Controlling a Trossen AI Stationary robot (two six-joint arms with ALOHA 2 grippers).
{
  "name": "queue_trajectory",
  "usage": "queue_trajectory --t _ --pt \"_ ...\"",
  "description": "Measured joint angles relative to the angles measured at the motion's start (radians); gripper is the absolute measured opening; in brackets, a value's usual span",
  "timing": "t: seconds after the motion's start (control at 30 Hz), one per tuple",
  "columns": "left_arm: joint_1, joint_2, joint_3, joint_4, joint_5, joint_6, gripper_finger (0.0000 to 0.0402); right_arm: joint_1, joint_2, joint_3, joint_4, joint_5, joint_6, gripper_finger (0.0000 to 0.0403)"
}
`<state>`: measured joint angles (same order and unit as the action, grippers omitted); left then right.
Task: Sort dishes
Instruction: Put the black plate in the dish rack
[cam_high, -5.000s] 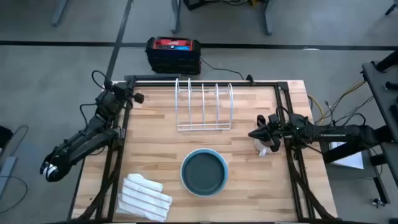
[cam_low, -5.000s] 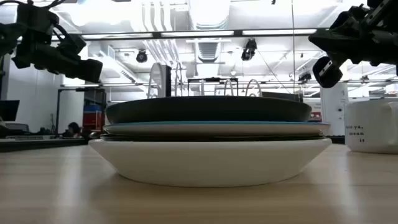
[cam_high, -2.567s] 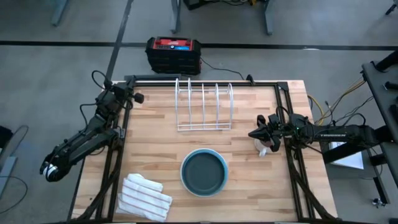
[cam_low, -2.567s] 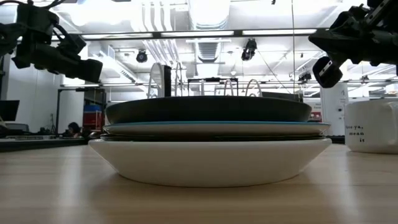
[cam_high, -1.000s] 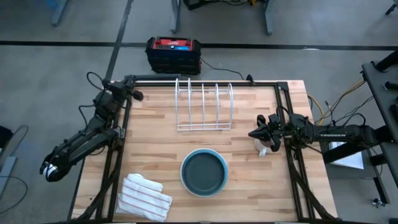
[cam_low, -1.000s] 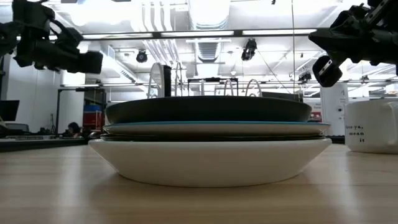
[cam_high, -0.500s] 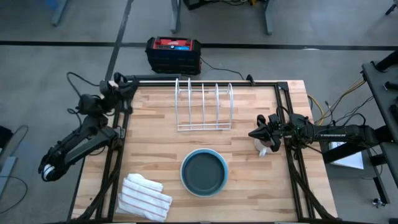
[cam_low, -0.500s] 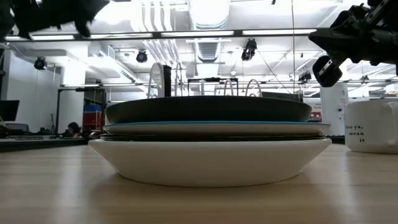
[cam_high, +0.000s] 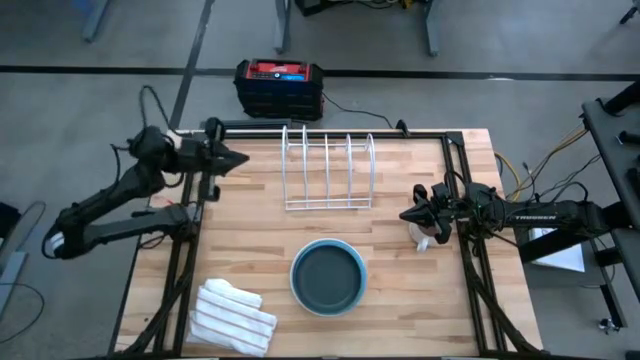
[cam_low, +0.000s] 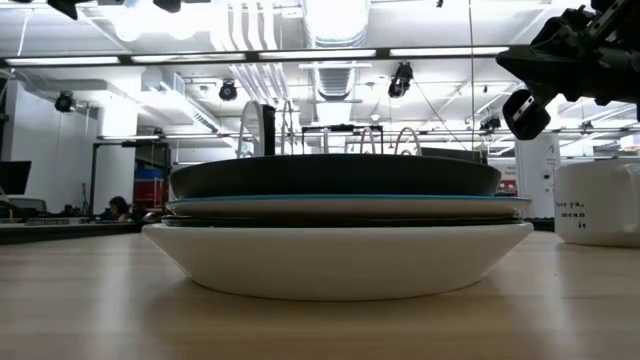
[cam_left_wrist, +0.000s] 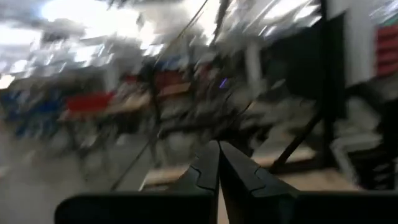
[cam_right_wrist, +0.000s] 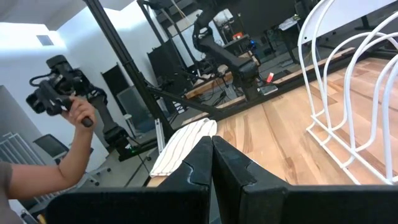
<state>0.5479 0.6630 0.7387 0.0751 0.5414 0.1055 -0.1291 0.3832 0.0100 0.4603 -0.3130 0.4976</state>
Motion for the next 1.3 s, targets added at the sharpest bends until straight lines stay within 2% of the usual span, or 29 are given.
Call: queue_trajectory --t 0.13,0.37,0.7,0.8,0.97,1.07,1.13,1.3 --pt "-0.068 0.041 0.012 -0.108 -0.034 0.026 0.0 0.0 0.0 0.0 0.0 0.0 0.0 0.0" --pt "-0.236 0.103 -0.008 -0.122 -0.062 0.017 0.0 0.0 0.0 0.0 0.0 0.0 0.0 0.0" --pt "-0.594 0.155 -0.016 -0.236 -0.558 0.095 0.0 0.0 0.0 0.0 0.0 0.035 -0.03 0.0" --pt "-0.681 0.173 -0.029 -0.237 -0.638 0.079 0.0 -0.001 0.0 0.0 0.046 0.056 -0.04 0.0" --pt "-0.763 0.214 -0.045 -0.215 -0.657 -0.042 0.0 0.0 -0.002 0.031 0.111 0.026 -0.087 0.0" --pt "-0.795 0.269 -0.048 -0.216 -0.664 -0.089 0.0 0.007 0.018 0.119 0.021 0.009 -0.123 0.0" --pt "-0.809 0.315 -0.048 -0.205 -0.665 -0.106 0.0 0.018 0.04 0.203 -0.118 0.009 -0.176 0.0" --pt "-0.835 0.416 -0.048 -0.186 -0.665 -0.124 0.0 0.042 0.142 0.44 -0.463 0.126 -0.297 0.0"
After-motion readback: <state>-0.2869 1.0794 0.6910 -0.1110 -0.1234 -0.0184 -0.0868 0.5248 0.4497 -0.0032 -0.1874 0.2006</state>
